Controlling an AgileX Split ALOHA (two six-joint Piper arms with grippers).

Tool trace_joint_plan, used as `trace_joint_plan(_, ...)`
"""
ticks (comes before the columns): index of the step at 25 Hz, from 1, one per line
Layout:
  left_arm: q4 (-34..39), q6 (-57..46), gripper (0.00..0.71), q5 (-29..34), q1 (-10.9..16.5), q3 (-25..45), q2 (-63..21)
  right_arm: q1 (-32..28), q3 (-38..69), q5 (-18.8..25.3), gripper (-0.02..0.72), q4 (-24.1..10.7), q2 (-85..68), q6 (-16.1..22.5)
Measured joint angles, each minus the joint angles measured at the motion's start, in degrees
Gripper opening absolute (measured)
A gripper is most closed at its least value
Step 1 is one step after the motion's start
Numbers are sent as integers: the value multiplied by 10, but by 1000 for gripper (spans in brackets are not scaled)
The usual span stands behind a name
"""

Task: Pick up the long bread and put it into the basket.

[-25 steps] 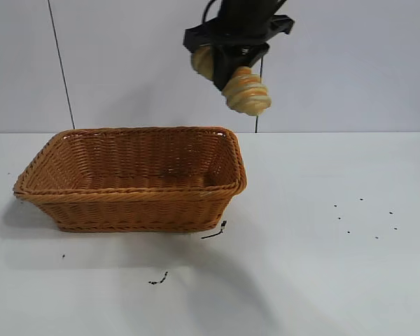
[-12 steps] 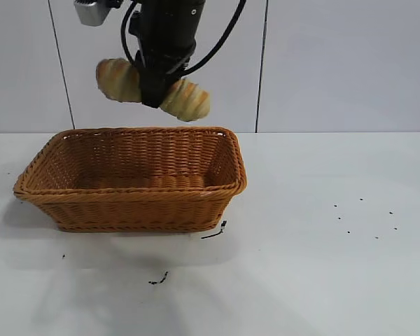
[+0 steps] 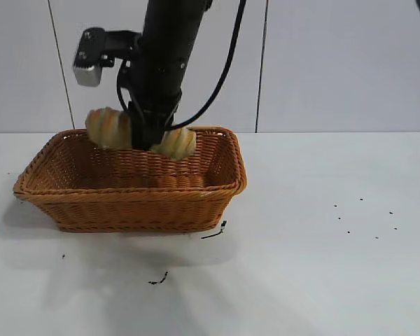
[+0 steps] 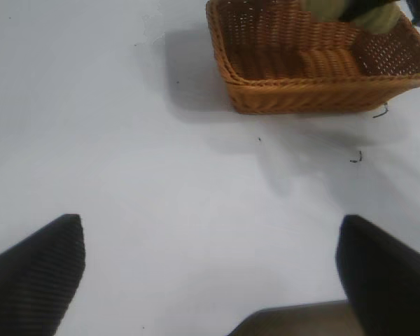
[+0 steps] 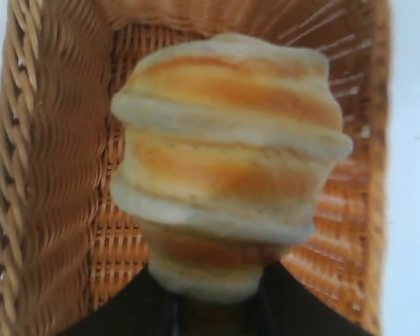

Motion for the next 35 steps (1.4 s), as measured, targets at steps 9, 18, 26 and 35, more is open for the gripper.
trace_joint_plan(9, 0, 0, 698, 0, 0, 0, 0, 0, 4, -9, 480, 12, 1, 18)
trace_joint_plan(18, 0, 0, 698, 0, 0, 0, 0, -29, 4, -29, 665, 19, -26, 56)
trace_joint_plan(26, 0, 0, 698, 0, 0, 0, 0, -38, 4, -11, 665, 42, -108, 133)
trace_joint_plan(35, 0, 0, 698, 0, 0, 0, 0, -47, 4, 77, 665, -59, -172, 473)
